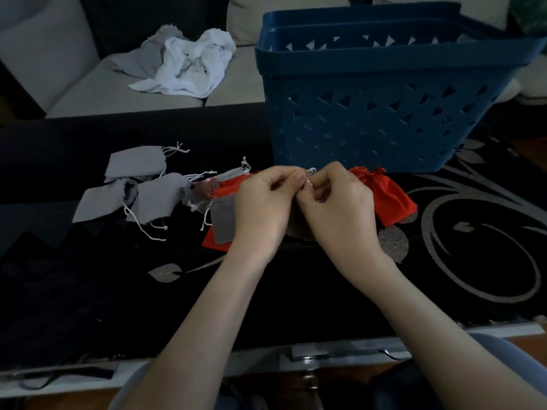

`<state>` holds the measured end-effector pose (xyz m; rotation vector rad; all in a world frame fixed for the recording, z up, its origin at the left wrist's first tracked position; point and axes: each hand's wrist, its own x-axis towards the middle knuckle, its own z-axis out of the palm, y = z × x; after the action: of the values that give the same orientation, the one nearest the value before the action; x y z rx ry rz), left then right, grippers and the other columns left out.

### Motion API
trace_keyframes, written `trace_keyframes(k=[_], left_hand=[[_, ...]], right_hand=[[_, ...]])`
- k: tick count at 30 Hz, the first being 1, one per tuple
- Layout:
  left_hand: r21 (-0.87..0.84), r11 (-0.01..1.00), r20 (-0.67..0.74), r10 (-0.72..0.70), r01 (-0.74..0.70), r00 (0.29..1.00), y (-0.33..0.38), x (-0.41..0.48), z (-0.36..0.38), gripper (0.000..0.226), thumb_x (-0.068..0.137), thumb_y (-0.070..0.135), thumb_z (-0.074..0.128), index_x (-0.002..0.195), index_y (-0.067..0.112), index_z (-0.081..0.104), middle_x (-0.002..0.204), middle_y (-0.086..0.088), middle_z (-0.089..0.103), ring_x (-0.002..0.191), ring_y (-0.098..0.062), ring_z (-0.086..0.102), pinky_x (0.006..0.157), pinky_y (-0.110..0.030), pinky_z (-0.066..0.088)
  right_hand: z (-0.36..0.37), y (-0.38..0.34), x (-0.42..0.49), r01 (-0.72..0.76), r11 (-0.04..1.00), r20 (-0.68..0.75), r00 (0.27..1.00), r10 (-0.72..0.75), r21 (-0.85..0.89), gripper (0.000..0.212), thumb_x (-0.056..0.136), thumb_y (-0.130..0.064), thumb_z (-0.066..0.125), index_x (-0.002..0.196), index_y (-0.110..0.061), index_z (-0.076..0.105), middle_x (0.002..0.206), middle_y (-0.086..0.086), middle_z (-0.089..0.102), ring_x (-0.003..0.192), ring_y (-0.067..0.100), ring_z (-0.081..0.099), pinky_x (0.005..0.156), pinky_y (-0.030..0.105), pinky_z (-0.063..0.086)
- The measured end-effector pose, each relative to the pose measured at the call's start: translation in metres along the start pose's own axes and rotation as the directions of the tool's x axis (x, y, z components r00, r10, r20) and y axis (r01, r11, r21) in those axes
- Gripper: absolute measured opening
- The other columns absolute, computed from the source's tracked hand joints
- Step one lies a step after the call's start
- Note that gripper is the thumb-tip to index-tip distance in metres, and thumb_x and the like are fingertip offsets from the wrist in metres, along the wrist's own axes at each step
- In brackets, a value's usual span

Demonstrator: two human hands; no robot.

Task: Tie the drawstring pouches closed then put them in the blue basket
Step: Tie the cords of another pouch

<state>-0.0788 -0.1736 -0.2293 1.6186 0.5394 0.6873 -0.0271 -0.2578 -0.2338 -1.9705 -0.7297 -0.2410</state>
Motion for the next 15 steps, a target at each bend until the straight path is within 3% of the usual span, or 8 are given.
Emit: trace_keyframes(k=[4, 7, 9, 12, 15], left_hand=[[-0.005, 0.998, -0.017, 0.06, -0.06, 0.998, 0.004, 0.002, -0.001, 0.014, 0.088, 0.008, 0.062, 0.086, 0.014, 0.074, 0.084, 0.003, 0.073, 0.081, -0.007, 0.067, 0.079, -0.024, 0.051], [-0.188, 0.982, 0.025, 0.02, -0.015, 0.999, 0.006, 0.002, -0.001, 0.018, 0.087, 0.003, 0.061, 0.08, 0.016, 0.072, 0.077, 0.004, 0.072, 0.077, -0.006, 0.065, 0.074, -0.018, 0.049], [-0.297, 0.955, 0.073, -0.004, 0.025, 0.997, 0.008, 0.003, -0.001, 0.016, 0.086, 0.004, 0.061, 0.08, 0.014, 0.072, 0.077, 0.003, 0.071, 0.077, -0.008, 0.064, 0.075, -0.021, 0.049], [-0.402, 0.914, 0.171, 0.011, 0.06, 0.985, 0.01, 0.003, -0.003, 0.009, 0.079, 0.012, 0.064, 0.076, 0.014, 0.072, 0.077, 0.002, 0.07, 0.076, -0.01, 0.064, 0.078, -0.028, 0.049], [-0.421, 0.904, 0.303, 0.058, 0.079, 0.951, 0.01, 0.006, -0.008, 0.014, 0.082, 0.014, 0.065, 0.072, 0.018, 0.074, 0.076, 0.004, 0.068, 0.074, -0.009, 0.062, 0.076, -0.026, 0.048]], right_hand=[[-0.012, -0.003, 0.008, -0.132, 0.979, 0.127, 0.985, 0.112, 0.157, 0.009, 0.083, -0.014, 0.063, 0.075, -0.012, 0.062, 0.064, -0.003, 0.06, 0.062, 0.005, 0.052, 0.06, 0.017, 0.039], [-0.02, -0.003, 0.014, -0.243, 0.913, 0.281, 0.948, 0.151, 0.329, 0.011, 0.088, -0.01, 0.06, 0.081, -0.003, 0.066, 0.067, 0.007, 0.057, 0.063, 0.009, 0.049, 0.06, 0.022, 0.04], [-0.027, -0.004, 0.017, -0.348, 0.827, 0.401, 0.901, 0.165, 0.442, 0.015, 0.091, -0.007, 0.057, 0.086, 0.003, 0.066, 0.071, 0.01, 0.055, 0.065, 0.014, 0.048, 0.06, 0.022, 0.039], [-0.036, -0.005, 0.02, -0.567, 0.594, 0.587, 0.787, 0.188, 0.57, 0.014, 0.09, -0.006, 0.055, 0.082, -0.002, 0.065, 0.065, 0.004, 0.059, 0.059, 0.011, 0.053, 0.056, 0.018, 0.042], [-0.044, -0.002, 0.022, -0.632, 0.528, 0.679, 0.722, 0.134, 0.568, 0.013, 0.088, -0.009, 0.054, 0.08, -0.007, 0.065, 0.057, -0.004, 0.058, 0.056, 0.006, 0.049, 0.055, 0.018, 0.037]])
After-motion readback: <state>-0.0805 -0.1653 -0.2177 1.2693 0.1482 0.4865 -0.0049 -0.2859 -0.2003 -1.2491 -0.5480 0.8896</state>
